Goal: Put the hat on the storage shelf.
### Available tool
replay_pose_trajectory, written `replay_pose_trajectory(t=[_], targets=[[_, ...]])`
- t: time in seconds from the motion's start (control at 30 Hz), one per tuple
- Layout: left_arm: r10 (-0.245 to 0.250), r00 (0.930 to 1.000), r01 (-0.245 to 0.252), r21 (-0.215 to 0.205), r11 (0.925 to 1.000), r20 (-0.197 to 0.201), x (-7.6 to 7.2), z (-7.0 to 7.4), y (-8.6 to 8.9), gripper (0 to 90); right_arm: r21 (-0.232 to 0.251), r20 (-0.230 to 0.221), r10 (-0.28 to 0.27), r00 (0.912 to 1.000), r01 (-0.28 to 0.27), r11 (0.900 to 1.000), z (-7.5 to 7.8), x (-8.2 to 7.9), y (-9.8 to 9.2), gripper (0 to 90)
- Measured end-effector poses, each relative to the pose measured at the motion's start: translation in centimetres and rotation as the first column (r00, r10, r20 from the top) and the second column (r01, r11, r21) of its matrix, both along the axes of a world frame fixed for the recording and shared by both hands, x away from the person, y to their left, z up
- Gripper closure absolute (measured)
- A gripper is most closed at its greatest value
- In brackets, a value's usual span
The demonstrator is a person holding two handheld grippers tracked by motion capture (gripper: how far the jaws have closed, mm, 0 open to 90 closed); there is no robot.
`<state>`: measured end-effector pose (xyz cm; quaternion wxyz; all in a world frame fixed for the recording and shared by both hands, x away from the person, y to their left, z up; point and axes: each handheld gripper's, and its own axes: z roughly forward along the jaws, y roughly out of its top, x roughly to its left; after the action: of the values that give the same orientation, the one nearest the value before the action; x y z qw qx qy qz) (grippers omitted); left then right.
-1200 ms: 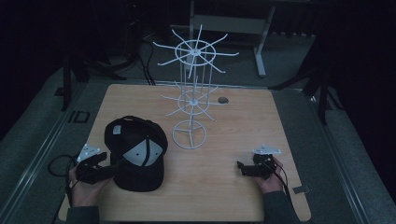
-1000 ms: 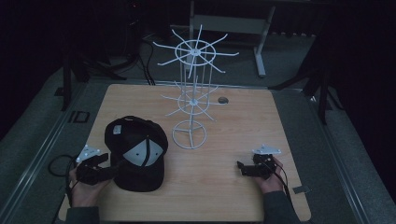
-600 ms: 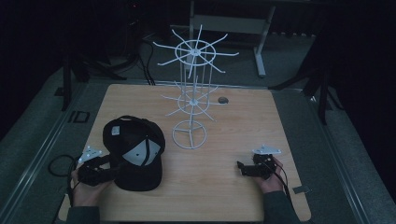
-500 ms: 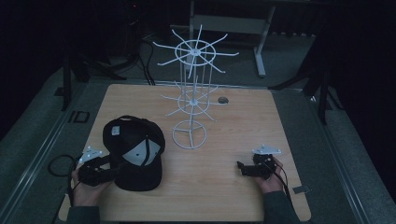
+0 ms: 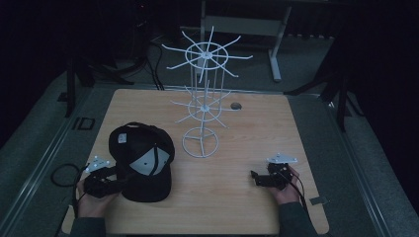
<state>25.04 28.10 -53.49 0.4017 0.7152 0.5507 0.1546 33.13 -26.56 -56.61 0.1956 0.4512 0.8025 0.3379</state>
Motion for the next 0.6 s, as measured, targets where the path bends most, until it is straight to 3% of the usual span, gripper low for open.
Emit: replay_pose_trajectory(t=[0.6], targets=[[-0.054,0.9978,0.053,-0.026,0.9983,-0.04,-0.15,-0.74,-0.01,24.6,0.0,0.0,0.0,1.0,0.0,1.0,0.0,0.0,0.0,11.3]])
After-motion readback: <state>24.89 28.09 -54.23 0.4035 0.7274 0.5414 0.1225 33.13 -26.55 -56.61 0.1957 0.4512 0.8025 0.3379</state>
